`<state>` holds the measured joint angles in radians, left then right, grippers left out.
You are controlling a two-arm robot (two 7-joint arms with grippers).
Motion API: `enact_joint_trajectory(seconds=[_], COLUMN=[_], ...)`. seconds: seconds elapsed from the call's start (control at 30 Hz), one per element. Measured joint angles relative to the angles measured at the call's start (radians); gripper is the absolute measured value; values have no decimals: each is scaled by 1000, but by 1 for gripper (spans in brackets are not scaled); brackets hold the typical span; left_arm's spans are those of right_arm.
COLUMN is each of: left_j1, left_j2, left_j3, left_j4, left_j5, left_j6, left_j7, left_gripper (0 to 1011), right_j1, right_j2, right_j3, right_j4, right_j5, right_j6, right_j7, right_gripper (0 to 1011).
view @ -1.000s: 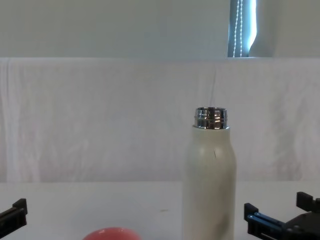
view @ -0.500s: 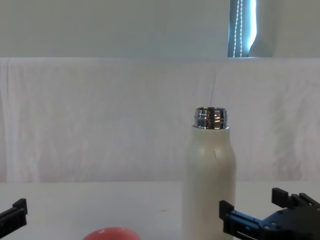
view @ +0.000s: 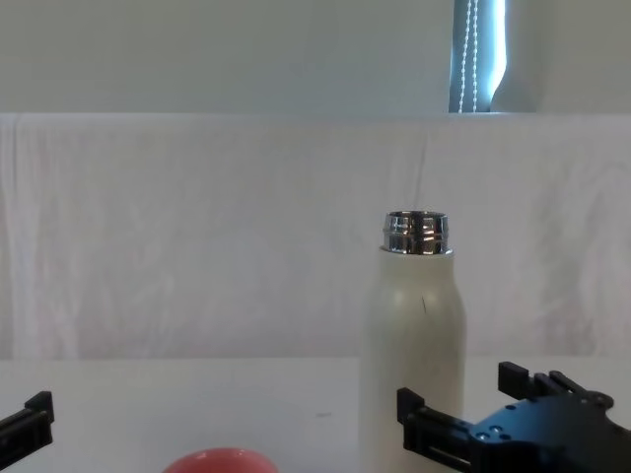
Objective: Grasp the thermos with one hand and pour water into the cup lid.
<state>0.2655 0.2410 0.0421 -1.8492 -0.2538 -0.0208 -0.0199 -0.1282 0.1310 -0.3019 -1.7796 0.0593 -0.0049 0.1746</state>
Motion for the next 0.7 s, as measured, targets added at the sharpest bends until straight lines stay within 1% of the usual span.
enact_joint_trajectory(seconds=[0.13,0.7], left_j1=[0,0], left_j2=[0,0], left_j3=[0,0], left_j4=[0,0], left_j5=[0,0], left_j6=[0,0], left_j7=[0,0], left_gripper=[1001,1001], right_j1=[21,69], right_j2=[-6,-22], right_j3=[-6,-20], right_j4=[20,74], right_j5=[-4,-2], right_j6=[2,8], right_j7=[3,12], right_gripper=[1001,1001])
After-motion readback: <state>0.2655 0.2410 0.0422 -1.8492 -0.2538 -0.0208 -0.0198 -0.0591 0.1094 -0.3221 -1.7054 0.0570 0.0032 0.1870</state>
